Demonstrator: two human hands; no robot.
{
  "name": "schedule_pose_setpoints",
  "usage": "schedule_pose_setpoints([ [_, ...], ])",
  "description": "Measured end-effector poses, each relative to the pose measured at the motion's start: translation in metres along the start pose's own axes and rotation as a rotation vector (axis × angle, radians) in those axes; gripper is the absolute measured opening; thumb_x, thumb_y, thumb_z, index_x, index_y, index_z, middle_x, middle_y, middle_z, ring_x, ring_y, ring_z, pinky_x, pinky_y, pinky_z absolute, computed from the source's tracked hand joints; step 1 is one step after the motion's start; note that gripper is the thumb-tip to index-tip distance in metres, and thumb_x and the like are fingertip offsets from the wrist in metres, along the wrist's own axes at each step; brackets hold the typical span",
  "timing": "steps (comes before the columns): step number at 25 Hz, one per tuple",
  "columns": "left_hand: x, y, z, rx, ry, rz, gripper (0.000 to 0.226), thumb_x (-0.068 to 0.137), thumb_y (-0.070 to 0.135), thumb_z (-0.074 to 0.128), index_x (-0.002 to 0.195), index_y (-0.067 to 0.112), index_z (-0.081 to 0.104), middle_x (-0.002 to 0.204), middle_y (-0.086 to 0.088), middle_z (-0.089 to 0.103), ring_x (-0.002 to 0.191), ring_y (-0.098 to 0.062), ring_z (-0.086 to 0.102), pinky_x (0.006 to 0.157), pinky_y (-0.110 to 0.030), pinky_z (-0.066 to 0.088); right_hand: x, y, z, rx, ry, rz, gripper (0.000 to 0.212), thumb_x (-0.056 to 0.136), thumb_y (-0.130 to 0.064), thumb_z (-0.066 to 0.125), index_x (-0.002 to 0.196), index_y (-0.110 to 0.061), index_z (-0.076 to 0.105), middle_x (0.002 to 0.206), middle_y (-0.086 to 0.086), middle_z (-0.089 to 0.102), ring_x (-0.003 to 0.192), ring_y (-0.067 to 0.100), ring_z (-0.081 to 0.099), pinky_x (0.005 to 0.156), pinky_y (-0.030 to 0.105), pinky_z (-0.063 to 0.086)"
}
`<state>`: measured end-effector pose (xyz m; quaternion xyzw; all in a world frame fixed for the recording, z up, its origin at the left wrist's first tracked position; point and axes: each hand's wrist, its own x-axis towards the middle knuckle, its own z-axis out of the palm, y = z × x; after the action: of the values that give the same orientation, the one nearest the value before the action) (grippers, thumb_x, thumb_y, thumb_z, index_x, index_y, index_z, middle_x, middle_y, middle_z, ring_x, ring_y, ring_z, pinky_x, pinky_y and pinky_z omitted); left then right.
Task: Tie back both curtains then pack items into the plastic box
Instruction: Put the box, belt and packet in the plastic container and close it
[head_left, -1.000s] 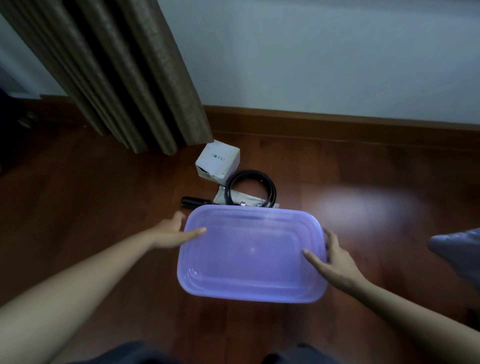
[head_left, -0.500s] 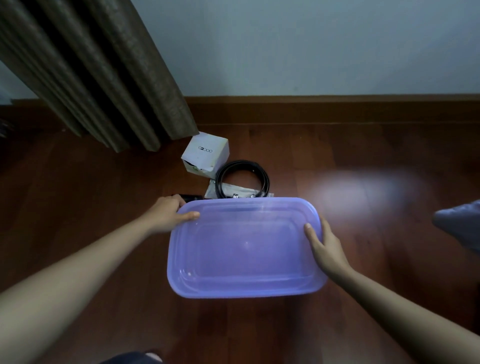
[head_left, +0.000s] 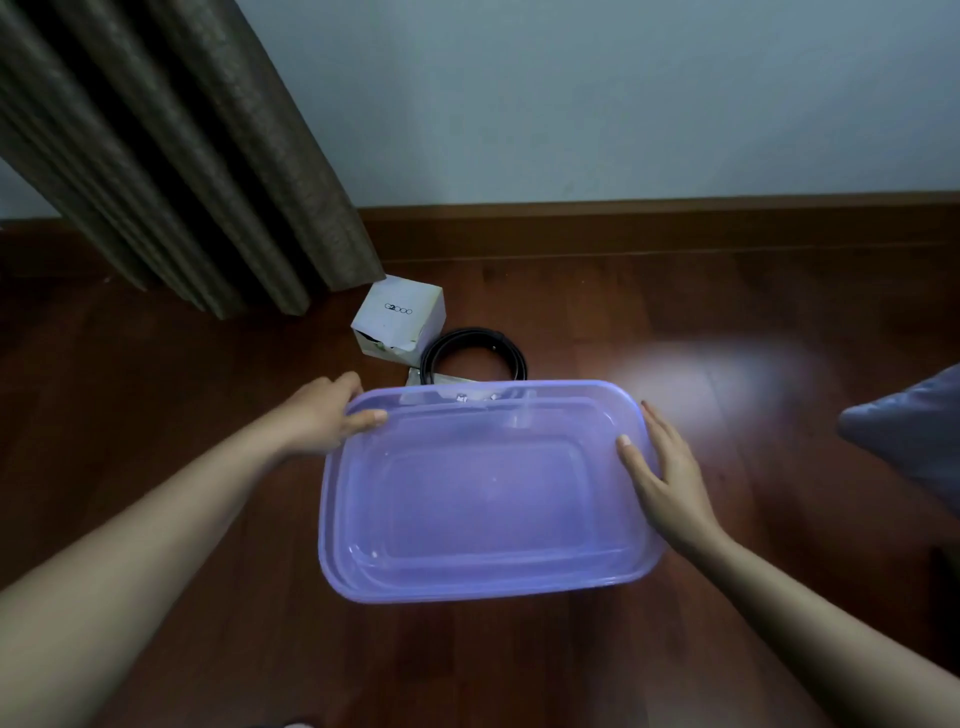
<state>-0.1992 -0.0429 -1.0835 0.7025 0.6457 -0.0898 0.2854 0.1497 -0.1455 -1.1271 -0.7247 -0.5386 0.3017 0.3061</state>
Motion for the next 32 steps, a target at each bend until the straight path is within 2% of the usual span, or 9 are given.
schedule_pose_setpoints([
  [3, -0.002, 0.022, -0.016, -0.153, 0.162, 0.072, 0.032, 0.088, 0.045, 0.056, 0.101, 0.016, 0.055, 0.093, -0.004, 0.059, 0.081, -0.020, 0.057, 0.063, -0.031, 0.042, 0.010, -0.013, -0.025, 0.358, 0.029, 0.060, 0.038, 0.093, -0.021, 0.056, 0.131, -0.021, 0.051, 0.110, -0.004, 0.064, 0.076, -0.005, 0.063, 0.071, 0.025, 0.057],
  [7, 0.010, 0.047, -0.001, -0.492, 0.368, 0.153, 0.049, 0.097, 0.042, 0.039, 0.138, 0.017, 0.041, 0.136, -0.007, 0.052, 0.124, -0.023, 0.049, 0.097, -0.027, 0.037, 0.040, 0.002, -0.060, 0.692, 0.221, 0.186, 0.028, 0.094, -0.021, 0.051, 0.121, -0.023, 0.047, 0.090, -0.003, 0.060, 0.041, -0.001, 0.053, 0.045, 0.014, 0.049],
  [9, 0.014, 0.049, 0.019, -0.298, 0.231, 0.268, 0.064, 0.094, 0.051, 0.032, 0.145, 0.013, 0.031, 0.152, -0.006, 0.032, 0.139, -0.019, 0.029, 0.106, -0.022, 0.023, 0.052, 0.018, -0.064, 0.843, 0.407, 0.258, 0.026, 0.096, -0.022, 0.048, 0.121, -0.021, 0.039, 0.092, -0.002, 0.056, 0.046, -0.001, 0.059, 0.050, 0.015, 0.053],
  [13, 0.019, 0.044, 0.058, 0.140, -0.116, 0.331, 0.112, 0.057, 0.087, -0.006, 0.149, 0.024, -0.005, 0.158, 0.001, -0.010, 0.146, -0.021, -0.006, 0.116, -0.042, 0.004, 0.074, 0.043, -0.046, 0.880, 0.761, 0.462, 0.045, 0.097, -0.014, 0.045, 0.137, -0.012, 0.023, 0.133, 0.014, 0.047, 0.093, 0.010, 0.056, 0.086, 0.024, 0.047],
  [15, 0.022, 0.041, 0.065, 0.227, -0.126, 0.337, 0.116, 0.051, 0.088, -0.014, 0.148, 0.025, -0.013, 0.157, 0.002, -0.017, 0.145, -0.021, -0.010, 0.116, -0.044, 0.002, 0.079, 0.049, -0.034, 0.839, 0.841, 0.541, 0.052, 0.097, -0.012, 0.043, 0.141, -0.004, 0.018, 0.132, 0.012, 0.042, 0.103, 0.014, 0.047, 0.083, 0.016, 0.039],
  [19, 0.023, 0.041, 0.070, 0.277, -0.100, 0.334, 0.121, 0.044, 0.088, -0.023, 0.147, 0.023, -0.016, 0.156, 0.002, -0.020, 0.145, -0.020, -0.012, 0.116, -0.045, 0.001, 0.074, 0.064, -0.010, 0.718, 0.873, 0.632, 0.053, 0.097, -0.016, 0.046, 0.141, -0.003, 0.020, 0.143, 0.017, 0.037, 0.120, 0.020, 0.048, 0.084, 0.012, 0.037],
  [24, 0.019, 0.042, 0.080, 0.264, 0.026, 0.331, 0.099, 0.055, 0.081, -0.025, 0.136, 0.025, -0.027, 0.145, 0.005, -0.030, 0.145, -0.020, -0.014, 0.116, -0.042, -0.004, 0.070, 0.096, 0.003, 0.313, 0.677, 0.926, 0.062, 0.090, -0.028, 0.056, 0.137, 0.005, 0.034, 0.141, 0.028, 0.040, 0.128, 0.040, 0.043, 0.107, 0.042, 0.036],
  [28, 0.018, 0.041, 0.080, 0.193, 0.144, 0.305, 0.105, 0.060, 0.079, -0.027, 0.147, 0.024, -0.009, 0.156, 0.004, -0.010, 0.146, -0.016, -0.006, 0.113, -0.034, -0.010, 0.081, 0.099, 0.007, 0.135, 0.531, 0.960, 0.063, 0.091, -0.027, 0.056, 0.133, 0.013, 0.035, 0.139, 0.034, 0.036, 0.128, 0.044, 0.038, 0.107, 0.044, 0.034],
  [32, 0.066, 0.036, 0.050, -0.048, 0.426, 0.293, 0.073, 0.090, 0.058, 0.026, 0.145, 0.010, 0.029, 0.155, -0.009, 0.022, 0.144, -0.023, 0.015, 0.118, -0.039, 0.016, 0.091, 0.068, 0.024, 0.074, 0.609, 0.611, 0.068, 0.086, -0.033, 0.055, 0.136, 0.009, 0.034, 0.142, 0.029, 0.028, 0.128, 0.044, 0.035, 0.108, 0.040, 0.029],
])
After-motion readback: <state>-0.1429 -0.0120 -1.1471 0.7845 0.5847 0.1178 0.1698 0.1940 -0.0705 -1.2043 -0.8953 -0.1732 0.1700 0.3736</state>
